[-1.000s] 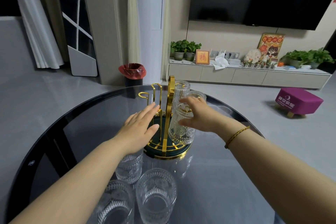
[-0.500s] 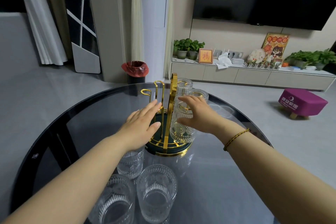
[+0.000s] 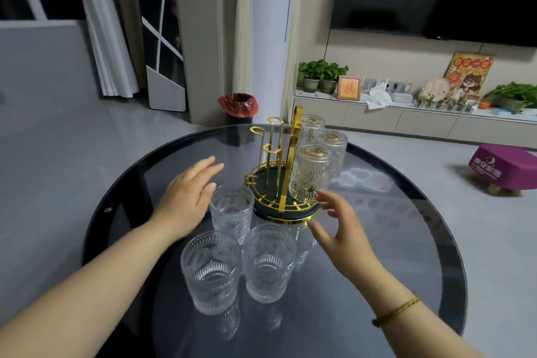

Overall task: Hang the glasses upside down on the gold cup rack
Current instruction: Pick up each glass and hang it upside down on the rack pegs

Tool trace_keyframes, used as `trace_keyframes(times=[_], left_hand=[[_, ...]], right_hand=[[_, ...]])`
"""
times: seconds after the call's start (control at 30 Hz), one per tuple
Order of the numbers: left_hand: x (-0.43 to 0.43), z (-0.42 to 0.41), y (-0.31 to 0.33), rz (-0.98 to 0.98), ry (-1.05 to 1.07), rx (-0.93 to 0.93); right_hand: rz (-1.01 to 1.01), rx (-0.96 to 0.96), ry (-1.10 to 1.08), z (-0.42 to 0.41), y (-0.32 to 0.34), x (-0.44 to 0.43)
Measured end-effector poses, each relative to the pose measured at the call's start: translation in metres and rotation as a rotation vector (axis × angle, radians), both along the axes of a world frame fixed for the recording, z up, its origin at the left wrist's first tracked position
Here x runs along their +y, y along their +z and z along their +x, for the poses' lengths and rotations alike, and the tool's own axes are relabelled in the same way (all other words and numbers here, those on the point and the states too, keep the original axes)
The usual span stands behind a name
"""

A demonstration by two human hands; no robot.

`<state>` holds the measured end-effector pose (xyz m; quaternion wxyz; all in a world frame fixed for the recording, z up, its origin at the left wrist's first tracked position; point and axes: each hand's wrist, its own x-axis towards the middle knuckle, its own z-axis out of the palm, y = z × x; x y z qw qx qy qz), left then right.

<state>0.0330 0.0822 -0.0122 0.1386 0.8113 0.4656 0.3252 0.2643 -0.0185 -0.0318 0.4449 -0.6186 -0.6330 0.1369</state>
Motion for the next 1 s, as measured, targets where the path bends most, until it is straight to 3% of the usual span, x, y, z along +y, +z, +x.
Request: trace_keyframes(times=[0.17,0.27,0.43,0.67,0.8,1.0], left_hand=[[-0.016,-0.049,-0.037,-0.066,0.166,0.028],[-0.026,-0.062,-0.067,-0.156,0.196,0.044],[-0.031,-0.068,-0.098,-0.254,0.204,0.101],[-0.025,-0.066,-0.106,-0.209,0.186,0.260],[-0.025,-0.066,-0.108,-0.215,0.187,0.260],[-0.020,-0.069,-0.105,-0.258,0.178,0.271]], right_hand=[[-0.327,0.211,0.231,-0.021,-0.038,-0.016],[-0.412,0.273,0.327,-0.033,-0.053,-0.025],[-0.382,0.101,0.224,-0.048,-0.066,-0.023],[-0.373,0.090,0.062,-0.056,-0.074,-0.014],[-0.342,0.146,0.086,-0.055,-0.077,-0.012],[-0.260,0.393,0.077,-0.044,-0.066,-0.012]])
